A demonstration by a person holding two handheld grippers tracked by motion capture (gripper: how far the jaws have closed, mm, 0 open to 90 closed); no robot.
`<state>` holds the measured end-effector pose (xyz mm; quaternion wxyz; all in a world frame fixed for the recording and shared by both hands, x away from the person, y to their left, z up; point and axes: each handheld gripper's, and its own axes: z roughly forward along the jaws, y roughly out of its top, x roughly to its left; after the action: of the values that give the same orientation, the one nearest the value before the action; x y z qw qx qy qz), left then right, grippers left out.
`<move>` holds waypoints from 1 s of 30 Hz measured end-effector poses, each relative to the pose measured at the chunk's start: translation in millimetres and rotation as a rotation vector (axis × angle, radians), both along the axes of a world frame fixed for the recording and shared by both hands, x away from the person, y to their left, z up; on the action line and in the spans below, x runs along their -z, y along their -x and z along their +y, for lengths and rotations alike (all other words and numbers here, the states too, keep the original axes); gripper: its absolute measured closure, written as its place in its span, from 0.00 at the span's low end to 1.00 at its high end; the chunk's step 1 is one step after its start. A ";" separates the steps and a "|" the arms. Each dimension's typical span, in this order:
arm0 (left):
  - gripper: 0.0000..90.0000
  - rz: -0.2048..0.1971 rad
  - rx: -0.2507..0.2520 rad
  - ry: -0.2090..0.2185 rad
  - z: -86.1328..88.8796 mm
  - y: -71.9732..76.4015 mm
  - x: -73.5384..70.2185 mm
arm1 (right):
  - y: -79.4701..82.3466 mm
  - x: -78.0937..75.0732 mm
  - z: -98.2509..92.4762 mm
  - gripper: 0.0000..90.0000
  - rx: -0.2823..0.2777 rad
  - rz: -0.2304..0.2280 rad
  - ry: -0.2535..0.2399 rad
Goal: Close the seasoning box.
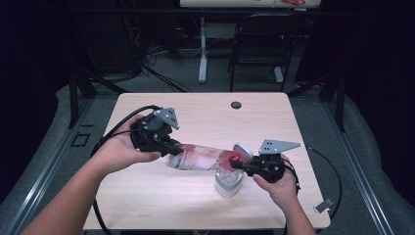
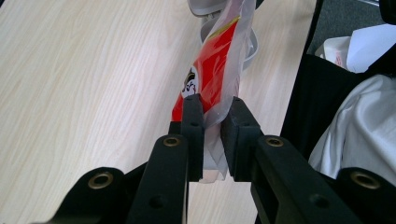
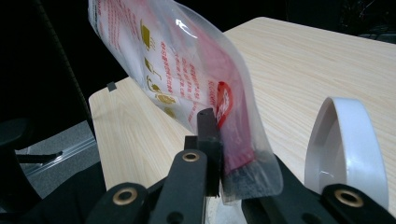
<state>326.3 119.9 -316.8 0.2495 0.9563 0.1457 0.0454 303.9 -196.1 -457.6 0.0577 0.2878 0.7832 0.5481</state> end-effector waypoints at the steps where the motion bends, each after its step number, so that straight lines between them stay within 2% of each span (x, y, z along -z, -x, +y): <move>1: 0.89 -0.001 0.001 0.000 -0.1 0.0 -0.3 | -0.1 0.0 0.0 0.99 0.000 0.001 0.000; 8: 0.89 -0.004 -0.009 0.014 1.2 0.8 -2.8 | -2.0 0.0 1.7 0.99 -0.007 0.003 -0.008; 14: 0.89 -0.011 -0.007 0.016 2.1 1.7 -5.4 | -3.4 1.5 5.6 0.99 -0.017 0.006 0.010; 30: 0.89 -0.014 -0.004 0.015 0.0 0.8 -7.2 | -3.4 1.5 5.4 0.99 -0.014 0.003 0.008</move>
<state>325.6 119.9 -309.6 0.2577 0.9537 0.1464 0.0515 307.4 -190.8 -459.1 0.0540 0.2829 0.7875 0.5448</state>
